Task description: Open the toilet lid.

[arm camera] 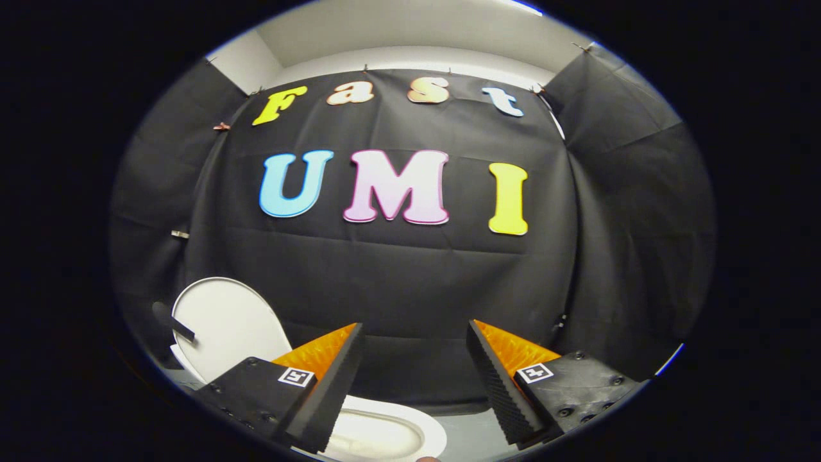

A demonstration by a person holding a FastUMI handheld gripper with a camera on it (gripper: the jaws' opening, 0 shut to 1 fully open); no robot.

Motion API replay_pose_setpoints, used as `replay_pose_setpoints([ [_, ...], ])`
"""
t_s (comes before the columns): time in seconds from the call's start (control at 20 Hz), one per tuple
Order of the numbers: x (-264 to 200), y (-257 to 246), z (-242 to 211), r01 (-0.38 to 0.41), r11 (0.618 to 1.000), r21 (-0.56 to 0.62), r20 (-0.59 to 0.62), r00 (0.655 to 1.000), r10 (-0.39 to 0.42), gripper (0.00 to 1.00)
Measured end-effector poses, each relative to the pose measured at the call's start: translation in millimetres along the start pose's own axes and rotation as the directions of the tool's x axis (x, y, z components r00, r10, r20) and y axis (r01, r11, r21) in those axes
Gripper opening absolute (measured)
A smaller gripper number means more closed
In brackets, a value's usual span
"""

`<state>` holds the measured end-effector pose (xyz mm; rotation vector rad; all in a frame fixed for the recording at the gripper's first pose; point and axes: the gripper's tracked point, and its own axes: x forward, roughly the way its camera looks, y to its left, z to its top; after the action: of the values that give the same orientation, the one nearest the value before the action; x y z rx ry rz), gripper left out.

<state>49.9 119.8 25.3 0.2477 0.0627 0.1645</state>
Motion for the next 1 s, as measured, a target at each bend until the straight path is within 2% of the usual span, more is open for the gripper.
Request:
replay_pose_setpoints([
  [0.25, -11, -45, -2, 0.055, 0.997, 0.062, -0.014, 0.998, -0.054, 0.99],
  [0.5, -28, -70, -6, 0.086, 0.995, 0.053, -0.007, 0.996, -0.086, 0.99],
  [1.0, -28, -99, -6, 0.136, 0.990, 0.041, 0.004, 0.991, -0.136, 0.99],
])
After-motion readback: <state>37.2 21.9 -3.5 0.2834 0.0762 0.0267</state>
